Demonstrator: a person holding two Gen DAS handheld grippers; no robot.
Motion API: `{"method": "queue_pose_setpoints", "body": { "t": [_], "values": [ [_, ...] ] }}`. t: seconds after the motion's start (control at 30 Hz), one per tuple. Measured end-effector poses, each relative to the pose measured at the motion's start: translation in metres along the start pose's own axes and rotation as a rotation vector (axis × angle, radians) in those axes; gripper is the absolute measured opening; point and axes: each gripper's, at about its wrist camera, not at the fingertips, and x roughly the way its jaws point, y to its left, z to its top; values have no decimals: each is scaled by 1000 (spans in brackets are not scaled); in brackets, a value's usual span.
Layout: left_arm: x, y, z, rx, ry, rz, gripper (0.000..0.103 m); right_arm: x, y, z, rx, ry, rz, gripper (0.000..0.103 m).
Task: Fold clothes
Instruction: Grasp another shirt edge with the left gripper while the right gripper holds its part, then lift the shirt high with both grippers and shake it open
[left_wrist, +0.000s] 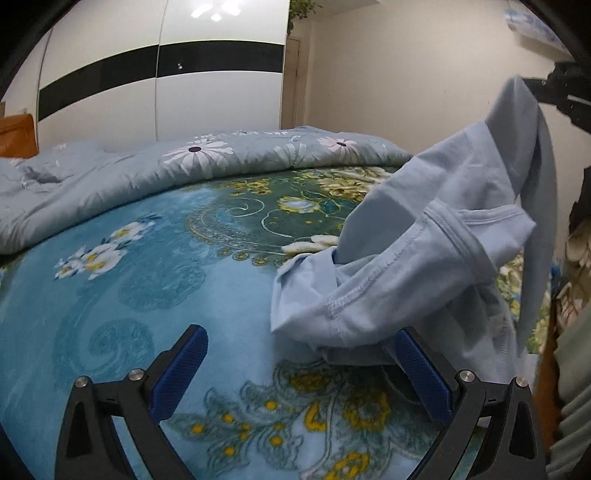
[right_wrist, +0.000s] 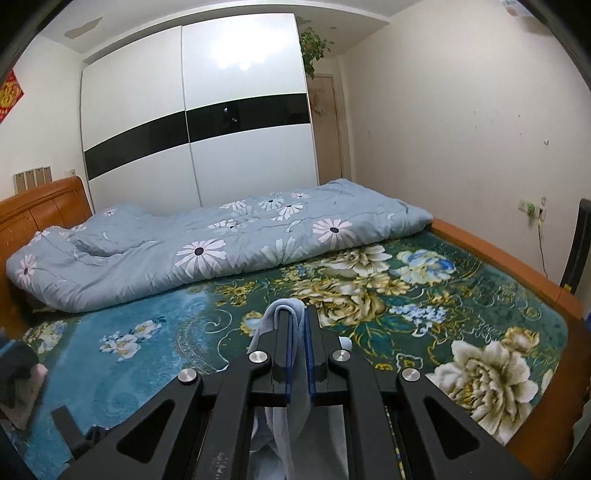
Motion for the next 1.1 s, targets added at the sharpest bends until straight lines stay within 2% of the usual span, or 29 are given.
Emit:
{"method": "queue_pose_setpoints", "body": {
  "t": [0.13, 0.23, 0.3, 0.33, 0.37, 0.4, 0.5, 0.57, 0.67, 0.87, 0.93, 1.1],
  "values": [
    [6, -9, 1, 25, 1, -11, 102, 5, -5, -2, 20, 10, 1, 6],
    [11, -15, 0, 54, 12, -6, 86, 8, -8, -2, 35, 17, -1, 6],
    [17, -16, -1, 53, 34, -35, 64, 8, -9, -3, 49, 26, 9, 6],
    [19, -15, -2, 47, 49, -50, 56, 8, -8, -3, 51, 28, 12, 6],
    [22, -15, -3, 41, 65, -63, 37, 8, -7, -3, 52, 30, 14, 6],
    [25, -14, -4, 36, 81, -77, 24, 7, -6, -3, 54, 32, 16, 6],
    [12, -4, -1, 4, 20, -37, 21, 0, 0, -2, 42, 30, 22, 6],
    [-3, 12, 2, -65, -41, -16, 17, -7, 5, -1, 29, 23, 24, 6],
    [-32, 56, 2, -228, -147, 23, 15, -24, 12, 2, 8, 1, 26, 6],
    [-115, 149, -23, -566, -362, 98, 14, -58, 29, 7, -52, -54, 64, 6],
    [-144, 167, -30, -583, -411, 131, 14, -68, 42, 10, -80, -71, 105, 6],
    [-202, 187, -35, -537, -481, 232, 14, -81, 76, 10, -116, -114, 206, 6]
  ]
}}
